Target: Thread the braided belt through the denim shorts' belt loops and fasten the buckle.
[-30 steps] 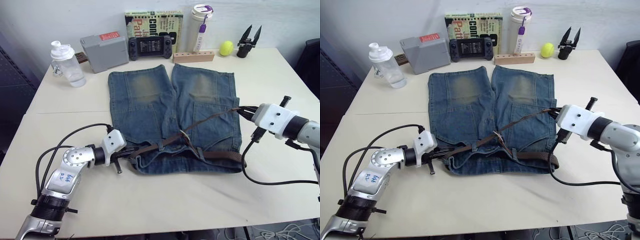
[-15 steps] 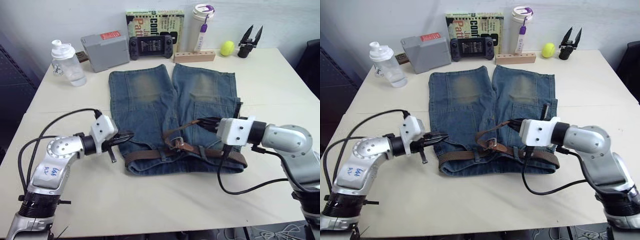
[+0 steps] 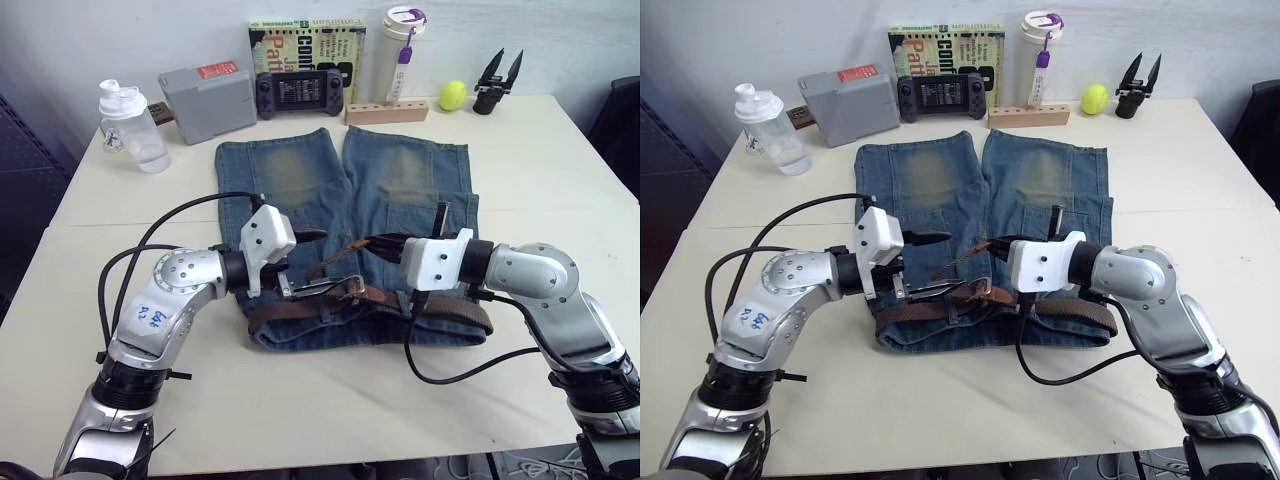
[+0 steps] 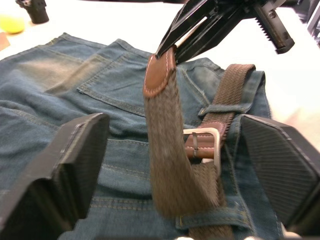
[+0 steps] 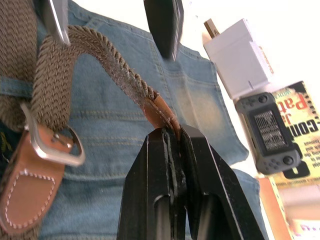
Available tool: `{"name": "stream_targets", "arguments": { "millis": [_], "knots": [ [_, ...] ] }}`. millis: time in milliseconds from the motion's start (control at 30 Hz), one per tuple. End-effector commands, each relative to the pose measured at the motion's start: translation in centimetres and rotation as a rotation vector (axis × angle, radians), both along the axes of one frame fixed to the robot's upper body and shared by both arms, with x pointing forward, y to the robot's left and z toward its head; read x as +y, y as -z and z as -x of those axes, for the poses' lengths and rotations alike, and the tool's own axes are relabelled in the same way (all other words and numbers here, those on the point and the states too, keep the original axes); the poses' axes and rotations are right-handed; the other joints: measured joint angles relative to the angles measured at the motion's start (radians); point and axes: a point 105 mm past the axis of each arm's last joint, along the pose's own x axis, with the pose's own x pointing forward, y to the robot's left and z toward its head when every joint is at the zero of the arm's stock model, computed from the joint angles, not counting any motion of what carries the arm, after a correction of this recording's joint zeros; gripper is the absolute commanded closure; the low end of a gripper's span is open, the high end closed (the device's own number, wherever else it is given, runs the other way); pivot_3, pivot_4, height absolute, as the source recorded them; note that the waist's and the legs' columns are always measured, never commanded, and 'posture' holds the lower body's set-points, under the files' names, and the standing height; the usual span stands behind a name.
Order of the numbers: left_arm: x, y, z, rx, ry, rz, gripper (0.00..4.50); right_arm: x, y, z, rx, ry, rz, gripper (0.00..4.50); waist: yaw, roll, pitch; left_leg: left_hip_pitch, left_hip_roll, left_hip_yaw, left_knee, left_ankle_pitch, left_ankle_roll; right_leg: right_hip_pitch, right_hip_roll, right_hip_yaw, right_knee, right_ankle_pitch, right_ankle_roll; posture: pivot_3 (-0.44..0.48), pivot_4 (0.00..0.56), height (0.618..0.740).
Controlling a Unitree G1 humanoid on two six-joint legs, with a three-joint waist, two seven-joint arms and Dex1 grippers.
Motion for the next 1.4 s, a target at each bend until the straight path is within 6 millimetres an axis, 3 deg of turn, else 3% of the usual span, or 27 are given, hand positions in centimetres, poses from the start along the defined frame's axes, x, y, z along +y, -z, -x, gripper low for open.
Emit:
{"name": "stream_targets", "arguments": {
  "millis": [33, 200, 233, 300, 533, 867, 1100, 1133, 1200, 1333, 1400],
  "knots": [
    [0.1, 0.2, -1.0, -0.061, -0.054, -0.036, 0.04, 0.6, -1.0, 0.4, -0.053, -0.029, -0.008, 4.5, 0.0, 0.0, 0.0, 0.0, 0.0, 0.0, 0.0, 0.0, 0.0, 0.0, 0.0, 0.0, 0.0, 0.0, 0.0, 0.0, 0.15, 0.731],
    [0.2, 1.0, -1.1, -0.057, -0.072, -0.032, 0.04, 0.6, -1.1, 0.5, -0.053, -0.024, -0.018, 4.5, 0.001, 0.0, 0.0, 0.0, 0.0, 0.0, 0.0, 0.0, 0.0, 0.0, 0.0, 0.0, 0.0, 0.0, 0.0, 0.0, 0.15, 0.731],
    [0.3, 0.9, -1.1, -0.059, -0.079, -0.018, 0.57, 0.6, -1.1, 0.5, -0.052, -0.023, -0.02, 4.5, 0.001, 0.0, 0.0, 0.0, 0.0, 0.0, 0.0, 0.0, 0.0, 0.0, 0.0, 0.0, 0.0, 0.0, 0.0, 0.0, 0.15, 0.731],
    [0.3, 0.7, -1.1, -0.058, -0.087, -0.001, 1.14, 0.6, -1.2, 0.5, -0.051, -0.021, -0.024, 4.5, 0.001, 0.0, 0.0, 0.0, 0.0, 0.0, 0.0, 0.0, 0.0, 0.0, 0.0, 0.0, 0.0, 0.0, 0.0, 0.0, 0.15, 0.731],
    [0.3, 0.8, -0.8, -0.049, -0.107, 0.029, 4.36, 0.2, -1.1, 0.2, -0.026, 0.012, -0.048, 4.5, 0.001, 0.0, 0.0, 0.0, 0.0, 0.0, 0.0, 0.0, 0.0, 0.0, 0.0, 0.0, 0.0, 0.0, 0.0, 0.0, 0.15, 0.731],
    [-0.4, 0.5, -1.1, -0.064, -0.132, 0.068, 4.43, -0.7, -1.6, -0.8, 0.099, 0.131, -0.191, 4.5, 0.001, 0.0, 0.0, 0.0, 0.0, -0.001, 0.0, 0.0, 0.0, 0.0, 0.0, 0.0, 0.0, 0.0, 0.0, 0.0, 0.15, 0.731],
    [-0.7, 0.0, -1.1, -0.075, -0.136, 0.092, 4.5, -4.3, -1.2, -2.0, 0.253, 0.328, -0.329, 1.77, 0.004, 0.0, 0.0, 0.0, 0.0, -0.001, 0.0, 0.0, 0.0, 0.0, -0.001, -0.001, 0.001, 0.0, 0.0, 0.0, 0.15, 0.731],
    [-0.7, -0.1, -1.1, -0.076, -0.136, 0.098, 4.5, -4.4, -0.8, -1.8, 0.288, 0.335, -0.334, 1.13, 0.003, 0.0, 0.0, 0.0, 0.0, -0.001, 0.0, 0.0, 0.0, 0.0, -0.001, -0.001, 0.001, 0.0, 0.0, 0.0, 0.15, 0.731],
    [-0.8, -0.2, -1.0, -0.083, -0.134, 0.106, 4.5, -3.8, 0.1, -1.2, 0.389, 0.312, -0.378, 0.31, 0.002, 0.0, 0.0, 0.0, 0.0, -0.001, 0.0, 0.0, 0.0, 0.0, 0.0, -0.001, 0.001, 0.0, 0.0, 0.0, 0.15, 0.731],
    [-1.1, -0.3, -0.4, -0.099, -0.105, 0.124, 4.5, -1.4, 1.9, -0.4, 0.519, 0.282, -0.443, 0.17, 0.001, 0.0, 0.0, 0.0, 0.0, -0.001, 0.0, 0.0, 0.0, 0.0, 0.0, 0.0, 0.001, 0.0, 0.0, 0.0, 0.15, 0.731],
    [-1.3, -0.3, -0.2, -0.105, -0.094, 0.127, 4.5, -0.3, 2.5, 0.0, 0.56, 0.261, -0.468, 0.75, 0.0, 0.0, 0.0, 0.0, 0.0, -0.001, 0.0, 0.0, 0.0, 0.0, 0.0, 0.0, 0.001, 0.0, 0.0, 0.0, 0.15, 0.731]
  ]
}}
